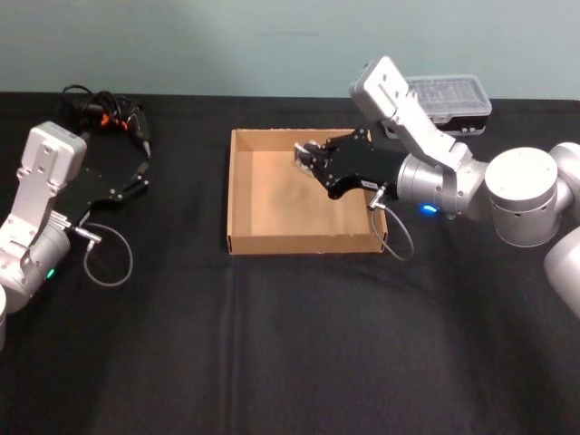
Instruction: Use one hand to pick up the angle iron from the table and place it into the box.
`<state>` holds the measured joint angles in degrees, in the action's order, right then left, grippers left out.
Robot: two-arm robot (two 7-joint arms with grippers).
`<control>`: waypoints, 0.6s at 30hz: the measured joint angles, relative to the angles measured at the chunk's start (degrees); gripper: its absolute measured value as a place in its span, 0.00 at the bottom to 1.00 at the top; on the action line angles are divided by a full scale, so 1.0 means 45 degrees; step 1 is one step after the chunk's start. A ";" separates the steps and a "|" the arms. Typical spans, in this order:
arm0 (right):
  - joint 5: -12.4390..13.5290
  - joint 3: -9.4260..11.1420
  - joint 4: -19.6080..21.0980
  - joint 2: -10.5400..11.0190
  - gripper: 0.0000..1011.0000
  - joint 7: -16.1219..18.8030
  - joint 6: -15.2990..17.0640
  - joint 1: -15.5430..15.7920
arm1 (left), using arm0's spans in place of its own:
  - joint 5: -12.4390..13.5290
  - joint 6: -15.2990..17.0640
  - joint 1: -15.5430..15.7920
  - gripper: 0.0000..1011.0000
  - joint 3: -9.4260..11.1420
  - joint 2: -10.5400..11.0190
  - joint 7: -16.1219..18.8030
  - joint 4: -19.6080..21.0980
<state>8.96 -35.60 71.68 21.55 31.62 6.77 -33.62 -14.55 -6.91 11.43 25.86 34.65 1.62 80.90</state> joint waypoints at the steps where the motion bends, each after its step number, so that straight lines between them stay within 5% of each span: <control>1: -0.0040 -0.0018 -0.0104 -0.0045 0.07 0.0020 0.0021 -0.0034 | 0.0001 0.0001 0.0000 0.99 0.0000 0.0000 0.0000 -0.0001; 18: -0.0488 -0.0167 -0.1143 -0.0489 0.07 0.0502 0.0893 -0.0377 | 0.0000 0.0000 0.0000 0.99 0.0000 0.0000 0.0000 0.0000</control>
<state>6.77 -36.35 66.54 19.35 33.87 10.79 -35.32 -14.55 -6.91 11.43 25.86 34.65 1.62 80.90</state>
